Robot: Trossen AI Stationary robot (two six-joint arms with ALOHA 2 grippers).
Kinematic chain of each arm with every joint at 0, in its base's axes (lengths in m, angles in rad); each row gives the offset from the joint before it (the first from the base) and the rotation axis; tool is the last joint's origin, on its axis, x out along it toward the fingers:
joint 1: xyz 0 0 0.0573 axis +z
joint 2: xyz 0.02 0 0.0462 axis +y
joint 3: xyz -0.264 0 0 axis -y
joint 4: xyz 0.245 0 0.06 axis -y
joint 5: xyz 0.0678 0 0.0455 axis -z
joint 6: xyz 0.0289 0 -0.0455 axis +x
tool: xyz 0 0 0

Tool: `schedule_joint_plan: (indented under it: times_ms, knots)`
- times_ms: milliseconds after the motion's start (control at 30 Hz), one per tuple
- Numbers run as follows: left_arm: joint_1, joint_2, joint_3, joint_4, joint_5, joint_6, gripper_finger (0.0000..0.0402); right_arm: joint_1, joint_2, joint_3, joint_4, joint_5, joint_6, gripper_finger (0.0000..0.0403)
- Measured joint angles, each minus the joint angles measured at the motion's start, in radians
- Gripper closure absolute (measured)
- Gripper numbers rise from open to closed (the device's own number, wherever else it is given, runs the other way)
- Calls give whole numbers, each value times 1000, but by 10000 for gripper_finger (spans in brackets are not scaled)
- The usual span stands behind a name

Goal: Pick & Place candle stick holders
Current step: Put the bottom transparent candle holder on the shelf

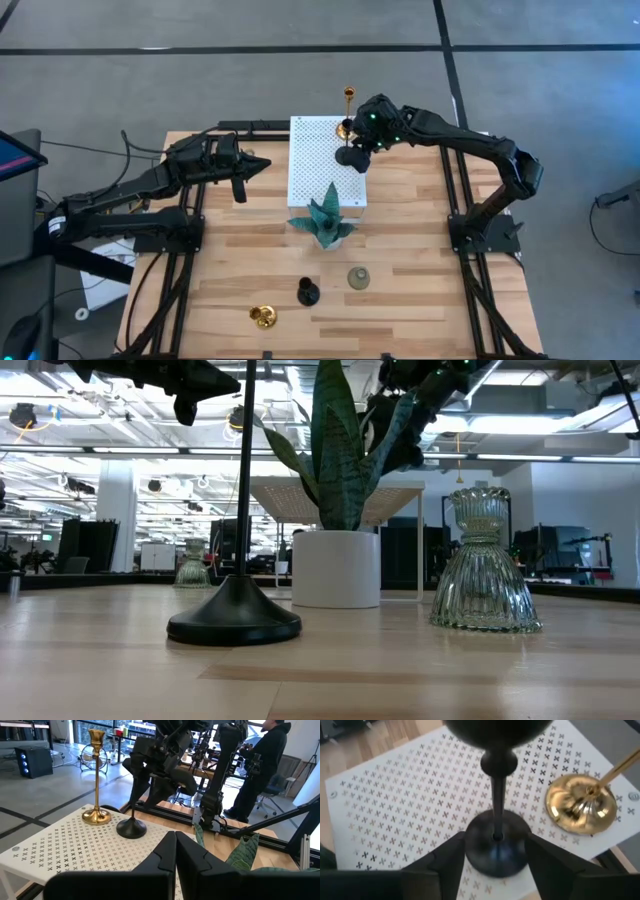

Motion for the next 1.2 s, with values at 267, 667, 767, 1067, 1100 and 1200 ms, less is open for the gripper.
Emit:
schedule_joint_plan:
  times_ms: [267, 667, 767, 1067, 1100, 1200]
  knots:
    - [0, 0, 0, 0, 0, 0, 398, 0, -61, -2, -61, 0, -18, 187]
    - [0, 0, 0, -1, 0, 0, 398, 0, -264, -1, -189, 0, -17, 204]
    - [0, 0, 0, 0, 0, 0, 398, 0, -324, -1, -213, 0, -17, 207]
    - [0, 0, 0, 0, 0, 0, 398, 1, -469, -1, -270, -6, -16, 222]
    - [0, 0, 0, 0, 0, 0, 398, 1, -483, -1, -284, -11, -15, 226]
    - [0, 0, 0, 0, 0, 0, 398, 2, -521, -1, -324, -44, 30, 238]
